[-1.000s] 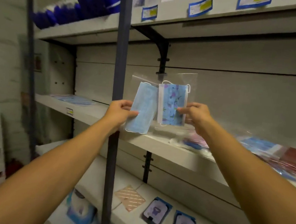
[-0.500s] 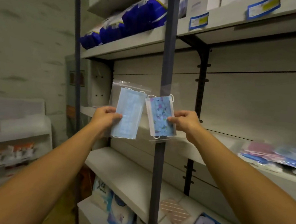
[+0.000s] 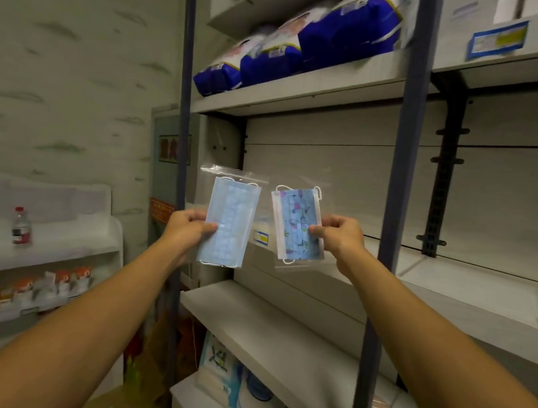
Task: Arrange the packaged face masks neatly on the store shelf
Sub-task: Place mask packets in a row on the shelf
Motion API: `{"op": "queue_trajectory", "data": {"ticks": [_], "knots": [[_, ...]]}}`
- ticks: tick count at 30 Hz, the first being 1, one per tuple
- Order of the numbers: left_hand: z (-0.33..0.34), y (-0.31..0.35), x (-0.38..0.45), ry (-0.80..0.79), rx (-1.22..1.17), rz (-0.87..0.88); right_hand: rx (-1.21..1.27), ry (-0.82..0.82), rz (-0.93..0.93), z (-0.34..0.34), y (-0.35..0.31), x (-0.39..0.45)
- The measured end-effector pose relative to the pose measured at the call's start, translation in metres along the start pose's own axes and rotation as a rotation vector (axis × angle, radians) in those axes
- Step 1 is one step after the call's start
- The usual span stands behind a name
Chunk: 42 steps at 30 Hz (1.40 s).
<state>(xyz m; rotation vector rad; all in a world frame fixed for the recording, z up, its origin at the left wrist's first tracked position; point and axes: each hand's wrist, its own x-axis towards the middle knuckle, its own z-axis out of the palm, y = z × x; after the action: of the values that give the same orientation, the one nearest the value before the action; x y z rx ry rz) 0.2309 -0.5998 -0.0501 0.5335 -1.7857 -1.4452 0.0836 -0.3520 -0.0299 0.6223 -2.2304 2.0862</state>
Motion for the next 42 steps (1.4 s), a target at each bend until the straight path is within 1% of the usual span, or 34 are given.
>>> {"op": "queue_trajectory", "data": {"ticks": [5, 10, 17, 24, 32, 42], "knots": [[-0.023, -0.023, 0.027, 0.010, -0.031, -0.023, 0.013, 0.045, 0.010, 0.037, 0.005, 0.010], [-0.035, -0.035, 0.051, 0.027, -0.069, -0.034, 0.019, 0.081, 0.025, 0.061, 0.012, 0.034], [-0.029, -0.041, 0.112, 0.044, -0.114, -0.012, 0.034, 0.052, 0.009, 0.098, 0.023, 0.085], [-0.010, -0.055, 0.184, 0.033, -0.034, -0.007, 0.047, 0.038, -0.012, 0.123, 0.032, 0.160], [0.002, -0.073, 0.256, 0.039, -0.032, -0.004, 0.044, 0.036, -0.039, 0.150, 0.049, 0.231], [-0.013, -0.100, 0.324, 0.050, -0.038, -0.008, 0.098, 0.007, -0.029, 0.193, 0.055, 0.286]]}}
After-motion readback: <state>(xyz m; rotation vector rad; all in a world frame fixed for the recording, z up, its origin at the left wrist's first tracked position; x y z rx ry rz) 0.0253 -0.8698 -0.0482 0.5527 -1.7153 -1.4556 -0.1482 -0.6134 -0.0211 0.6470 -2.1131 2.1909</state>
